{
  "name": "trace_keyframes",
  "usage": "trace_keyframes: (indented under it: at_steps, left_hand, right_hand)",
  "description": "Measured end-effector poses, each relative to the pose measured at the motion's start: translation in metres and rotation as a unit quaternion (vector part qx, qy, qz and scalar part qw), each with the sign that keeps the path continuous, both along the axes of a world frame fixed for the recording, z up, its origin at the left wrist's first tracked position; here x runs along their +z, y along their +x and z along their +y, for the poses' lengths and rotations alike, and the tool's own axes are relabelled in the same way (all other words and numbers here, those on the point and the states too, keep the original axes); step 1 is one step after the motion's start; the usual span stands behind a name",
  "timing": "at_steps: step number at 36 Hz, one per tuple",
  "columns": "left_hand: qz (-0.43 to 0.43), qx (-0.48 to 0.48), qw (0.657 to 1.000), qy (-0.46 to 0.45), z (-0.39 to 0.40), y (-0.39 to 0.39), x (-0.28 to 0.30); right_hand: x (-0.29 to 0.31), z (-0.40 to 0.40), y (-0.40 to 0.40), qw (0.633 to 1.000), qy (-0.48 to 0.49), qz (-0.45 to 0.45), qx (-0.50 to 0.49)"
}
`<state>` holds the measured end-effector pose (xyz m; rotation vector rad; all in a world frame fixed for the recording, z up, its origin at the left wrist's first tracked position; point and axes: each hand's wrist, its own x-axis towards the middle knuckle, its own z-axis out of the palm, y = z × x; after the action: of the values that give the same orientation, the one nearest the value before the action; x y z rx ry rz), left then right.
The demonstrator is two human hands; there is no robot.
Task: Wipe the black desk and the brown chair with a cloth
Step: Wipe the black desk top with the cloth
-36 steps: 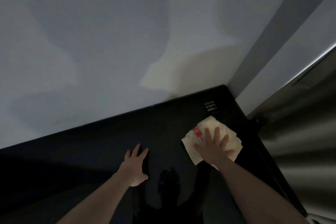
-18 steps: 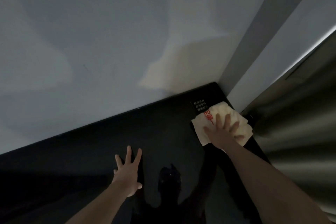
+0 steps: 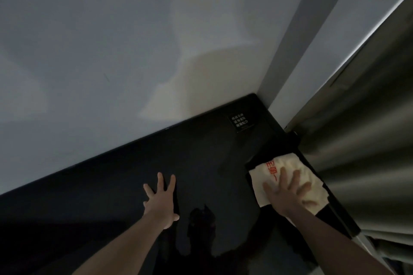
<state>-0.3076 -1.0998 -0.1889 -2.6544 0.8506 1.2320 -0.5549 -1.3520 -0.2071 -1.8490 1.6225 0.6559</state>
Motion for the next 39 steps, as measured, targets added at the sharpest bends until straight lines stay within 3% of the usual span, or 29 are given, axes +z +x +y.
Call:
trace_keyframes:
  at_steps: [8, 20, 31, 39]
  left_hand:
    - [-0.010, 0.000, 1.000, 0.010, -0.003, 0.001, -0.013]
    - [-0.016, -0.010, 1.000, 0.002, 0.004, 0.004, 0.001]
    - [-0.001, -0.011, 1.000, 0.000, 0.109, 0.000, 0.016]
    - [-0.008, 0.015, 1.000, 0.019, 0.227, -0.001, 0.026]
  right_hand:
    - [-0.004, -0.055, 0.062, 0.996, -0.043, -0.001, -0.078]
    - [-0.004, -0.066, 0.051, 0.999, -0.037, 0.007, -0.006]
    - [0.006, 0.020, 0.044, 0.999, -0.013, 0.036, 0.035]
    - [0.015, 0.151, 0.051, 0.998, 0.005, 0.020, 0.053]
